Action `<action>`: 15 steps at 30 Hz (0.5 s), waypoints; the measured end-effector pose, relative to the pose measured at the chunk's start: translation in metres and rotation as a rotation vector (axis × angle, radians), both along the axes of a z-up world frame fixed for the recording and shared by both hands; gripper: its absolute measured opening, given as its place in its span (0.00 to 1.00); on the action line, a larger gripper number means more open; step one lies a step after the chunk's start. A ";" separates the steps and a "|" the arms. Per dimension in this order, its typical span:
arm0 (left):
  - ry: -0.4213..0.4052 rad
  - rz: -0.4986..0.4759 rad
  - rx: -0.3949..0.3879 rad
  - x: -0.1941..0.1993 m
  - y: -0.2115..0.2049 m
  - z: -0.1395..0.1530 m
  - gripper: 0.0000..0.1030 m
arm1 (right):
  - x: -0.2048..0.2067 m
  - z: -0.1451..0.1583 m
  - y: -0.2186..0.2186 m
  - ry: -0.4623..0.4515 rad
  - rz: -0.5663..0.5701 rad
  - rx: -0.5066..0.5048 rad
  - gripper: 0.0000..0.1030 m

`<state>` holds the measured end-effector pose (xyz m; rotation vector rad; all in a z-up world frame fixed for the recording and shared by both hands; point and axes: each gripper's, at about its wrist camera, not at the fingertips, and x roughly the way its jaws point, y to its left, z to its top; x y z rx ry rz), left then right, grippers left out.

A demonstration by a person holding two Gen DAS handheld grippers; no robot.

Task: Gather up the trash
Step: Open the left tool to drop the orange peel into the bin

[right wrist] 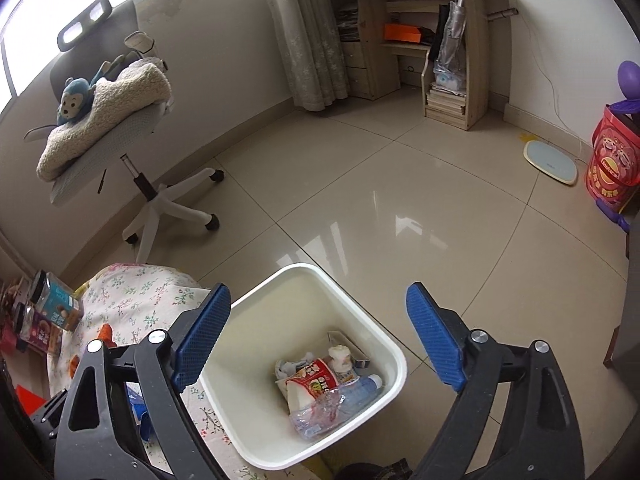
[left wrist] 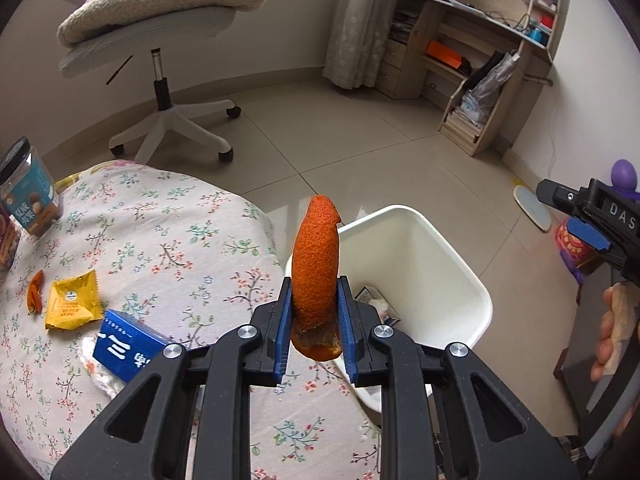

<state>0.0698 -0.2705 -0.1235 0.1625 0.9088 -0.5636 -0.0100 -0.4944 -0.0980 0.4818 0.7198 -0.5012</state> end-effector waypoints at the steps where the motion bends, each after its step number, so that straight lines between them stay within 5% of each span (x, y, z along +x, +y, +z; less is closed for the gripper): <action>1: 0.002 -0.021 0.004 -0.003 -0.008 -0.003 0.21 | -0.003 -0.001 -0.004 0.004 -0.015 0.002 0.85; 5: 0.016 -0.094 -0.009 -0.016 -0.036 -0.013 0.22 | -0.016 -0.003 -0.020 0.000 -0.083 0.009 0.87; 8: 0.054 -0.122 -0.031 -0.019 -0.051 -0.019 0.43 | -0.024 -0.001 -0.028 -0.009 -0.122 0.006 0.87; 15: -0.020 -0.120 0.009 -0.023 -0.049 -0.007 0.52 | -0.023 0.004 -0.013 -0.003 -0.113 -0.072 0.92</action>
